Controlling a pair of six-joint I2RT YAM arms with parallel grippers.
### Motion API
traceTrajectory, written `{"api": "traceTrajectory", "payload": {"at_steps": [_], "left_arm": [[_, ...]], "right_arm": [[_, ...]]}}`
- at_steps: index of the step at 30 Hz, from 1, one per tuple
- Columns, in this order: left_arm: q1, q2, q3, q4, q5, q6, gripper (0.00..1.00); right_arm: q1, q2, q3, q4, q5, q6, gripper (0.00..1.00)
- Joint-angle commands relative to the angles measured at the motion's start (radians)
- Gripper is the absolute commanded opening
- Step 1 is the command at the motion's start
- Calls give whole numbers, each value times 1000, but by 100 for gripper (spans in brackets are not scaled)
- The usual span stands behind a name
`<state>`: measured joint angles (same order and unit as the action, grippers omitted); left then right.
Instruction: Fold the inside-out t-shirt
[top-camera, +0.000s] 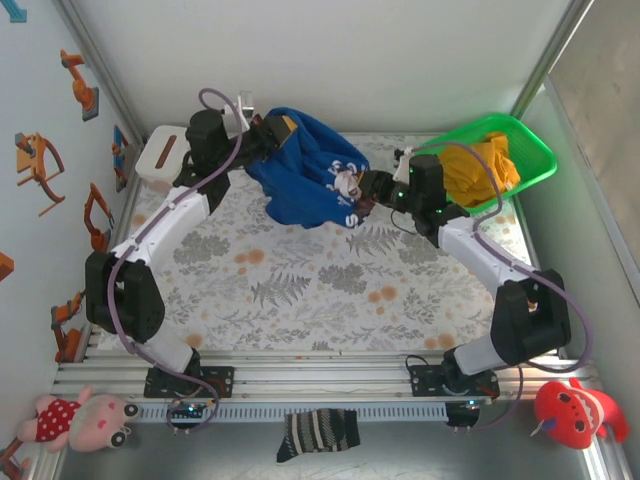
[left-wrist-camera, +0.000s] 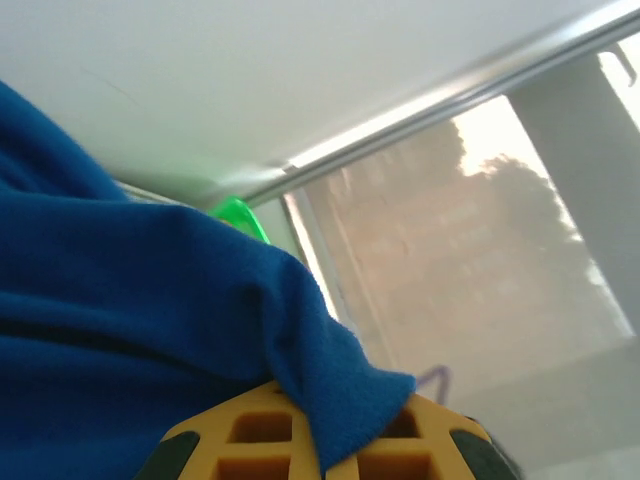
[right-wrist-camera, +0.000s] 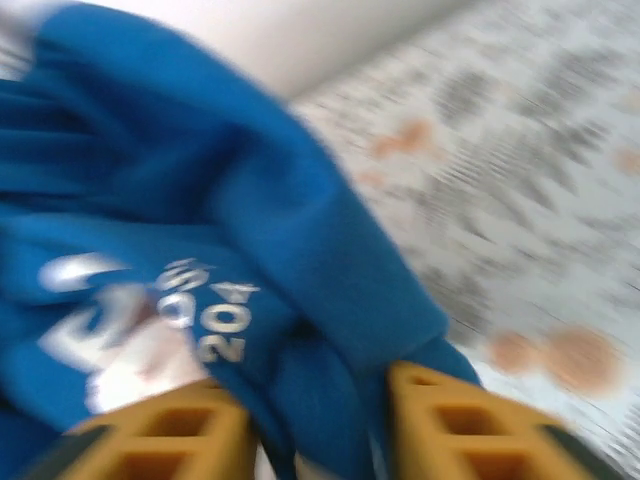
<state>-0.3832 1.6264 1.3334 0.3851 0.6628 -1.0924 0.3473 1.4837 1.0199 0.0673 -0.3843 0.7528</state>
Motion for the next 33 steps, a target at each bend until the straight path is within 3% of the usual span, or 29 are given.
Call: {"api": "traceTrajectory", "payload": {"at_steps": [1, 7, 12, 20, 28, 30, 31, 33], "left_arm": [[0, 29, -96, 217, 113, -107, 0], [0, 57, -140, 282, 161, -108, 0], [-3, 79, -144, 318, 161, -138, 0], [-24, 60, -130, 299, 161, -141, 0], [-46, 70, -131, 327, 134, -180, 0], [-41, 73, -136, 328, 120, -193, 0], [-37, 76, -141, 328, 113, -198, 0], [-25, 81, -144, 322, 106, -198, 0]], "right_arm": [[-3, 4, -22, -127, 118, -98, 48], [7, -123, -7, -196, 46, -152, 50], [82, -128, 51, -189, -28, -191, 51], [177, 50, 206, -196, 54, -221, 59], [236, 269, 305, -210, 159, -188, 59], [235, 308, 313, -202, 157, -180, 51], [234, 325, 322, -207, 149, -184, 40], [225, 335, 339, -220, 113, -197, 0]]}}
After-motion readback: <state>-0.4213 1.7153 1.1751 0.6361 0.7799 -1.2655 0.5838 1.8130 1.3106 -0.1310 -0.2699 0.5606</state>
